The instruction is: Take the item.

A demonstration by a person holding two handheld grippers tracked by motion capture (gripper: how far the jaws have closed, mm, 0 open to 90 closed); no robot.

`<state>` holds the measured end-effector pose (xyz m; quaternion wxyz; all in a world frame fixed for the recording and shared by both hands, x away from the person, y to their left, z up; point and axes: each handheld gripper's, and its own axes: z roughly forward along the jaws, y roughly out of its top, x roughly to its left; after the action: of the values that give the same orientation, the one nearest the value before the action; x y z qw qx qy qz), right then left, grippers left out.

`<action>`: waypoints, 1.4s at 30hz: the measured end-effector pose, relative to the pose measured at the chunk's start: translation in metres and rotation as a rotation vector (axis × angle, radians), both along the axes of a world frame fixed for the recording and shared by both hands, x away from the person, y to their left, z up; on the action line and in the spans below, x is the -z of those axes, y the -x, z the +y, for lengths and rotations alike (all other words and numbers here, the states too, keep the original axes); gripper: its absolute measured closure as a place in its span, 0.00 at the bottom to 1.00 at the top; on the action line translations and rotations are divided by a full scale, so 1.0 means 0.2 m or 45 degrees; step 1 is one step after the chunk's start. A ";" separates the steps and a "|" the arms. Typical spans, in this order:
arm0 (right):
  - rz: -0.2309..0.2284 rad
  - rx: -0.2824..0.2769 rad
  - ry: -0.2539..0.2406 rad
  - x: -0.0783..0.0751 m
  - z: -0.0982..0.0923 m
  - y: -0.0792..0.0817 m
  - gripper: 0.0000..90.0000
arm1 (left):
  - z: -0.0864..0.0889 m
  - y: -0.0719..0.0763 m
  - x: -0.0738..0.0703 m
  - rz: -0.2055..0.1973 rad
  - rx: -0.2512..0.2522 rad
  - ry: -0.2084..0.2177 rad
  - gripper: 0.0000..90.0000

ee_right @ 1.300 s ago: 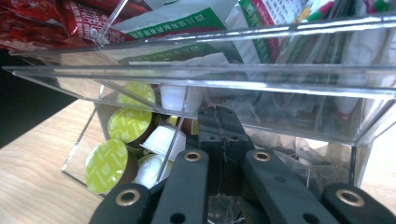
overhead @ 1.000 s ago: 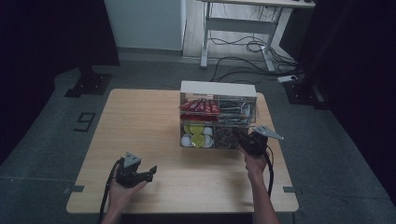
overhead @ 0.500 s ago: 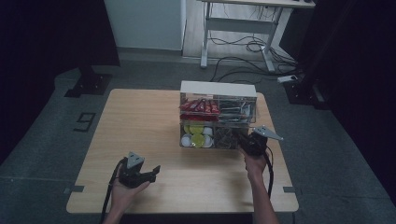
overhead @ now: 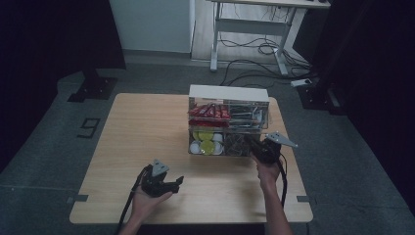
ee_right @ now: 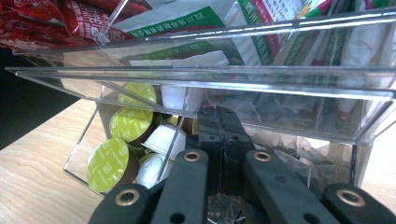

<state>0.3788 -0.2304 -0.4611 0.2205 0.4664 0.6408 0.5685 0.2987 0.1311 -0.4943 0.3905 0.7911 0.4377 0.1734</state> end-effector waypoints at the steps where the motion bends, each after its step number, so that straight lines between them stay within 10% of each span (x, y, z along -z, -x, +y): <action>1: -0.001 0.000 0.001 0.00 0.00 0.00 0.99 | -0.02 -0.01 -0.01 -0.006 0.004 0.001 0.29; 23: -0.004 -0.012 -0.006 0.00 0.00 -0.01 0.99 | -0.25 -0.17 -0.13 -0.091 -0.055 0.049 0.30; 42: 0.002 -0.029 -0.039 0.01 0.00 -0.01 0.99 | -0.46 -0.28 -0.07 -0.143 -0.088 0.005 0.31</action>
<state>0.3815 -0.2308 -0.4626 0.2062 0.4628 0.6376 0.5803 0.3547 0.0399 -0.4798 0.4099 0.7638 0.4425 0.2299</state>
